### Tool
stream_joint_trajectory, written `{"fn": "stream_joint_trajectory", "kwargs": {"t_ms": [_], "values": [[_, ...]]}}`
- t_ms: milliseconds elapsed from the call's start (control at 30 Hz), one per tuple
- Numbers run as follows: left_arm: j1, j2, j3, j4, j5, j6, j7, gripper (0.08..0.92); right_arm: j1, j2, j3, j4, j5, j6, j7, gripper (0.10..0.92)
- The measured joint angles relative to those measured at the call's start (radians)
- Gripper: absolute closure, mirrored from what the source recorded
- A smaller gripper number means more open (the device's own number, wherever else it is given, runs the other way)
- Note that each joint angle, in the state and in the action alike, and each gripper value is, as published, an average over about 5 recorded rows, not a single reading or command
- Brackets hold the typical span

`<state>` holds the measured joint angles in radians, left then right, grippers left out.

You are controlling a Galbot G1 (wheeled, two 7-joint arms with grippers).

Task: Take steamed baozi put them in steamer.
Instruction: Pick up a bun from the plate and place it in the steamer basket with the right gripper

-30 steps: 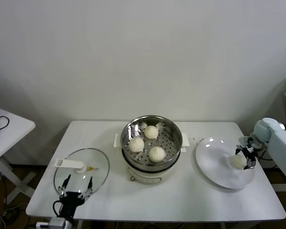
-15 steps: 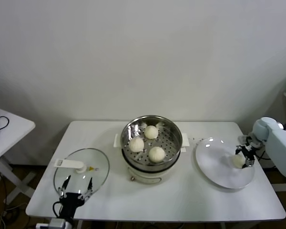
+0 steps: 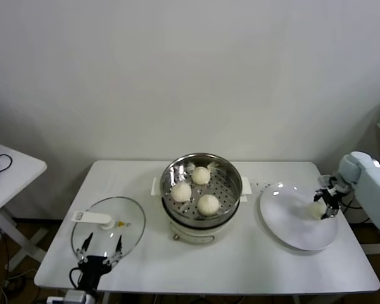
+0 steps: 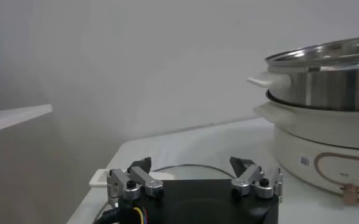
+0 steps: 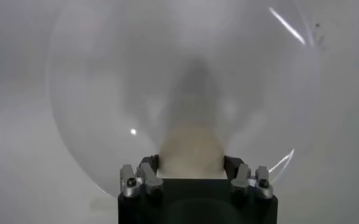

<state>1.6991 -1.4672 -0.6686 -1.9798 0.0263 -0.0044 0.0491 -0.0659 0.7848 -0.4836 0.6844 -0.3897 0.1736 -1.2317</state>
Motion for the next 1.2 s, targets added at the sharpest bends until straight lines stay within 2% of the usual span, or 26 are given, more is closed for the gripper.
{"fn": "stream_joint_trajectory", "kwargs": {"t_ms": [333,667,967,1200], "values": [[-0.011,0.000,0.015,-0.002,-0.001,-0.004,0.002,0.177,0.227,-0.052,-0.275,0.124,0.396,-0.159,0.008,0.326],[-0.017,-0.008,0.031,-0.007,0.000,-0.010,0.000,0.177,0.532,-0.001,-0.604,0.252,0.771,-0.298,0.046,0.322],[-0.024,-0.020,0.032,-0.017,0.001,-0.013,-0.003,0.177,0.687,0.112,-0.805,0.329,0.993,-0.374,0.088,0.321],[-0.021,-0.017,0.028,-0.021,-0.002,-0.011,-0.003,0.177,0.721,0.199,-0.901,0.373,1.092,-0.407,0.118,0.321]]}}
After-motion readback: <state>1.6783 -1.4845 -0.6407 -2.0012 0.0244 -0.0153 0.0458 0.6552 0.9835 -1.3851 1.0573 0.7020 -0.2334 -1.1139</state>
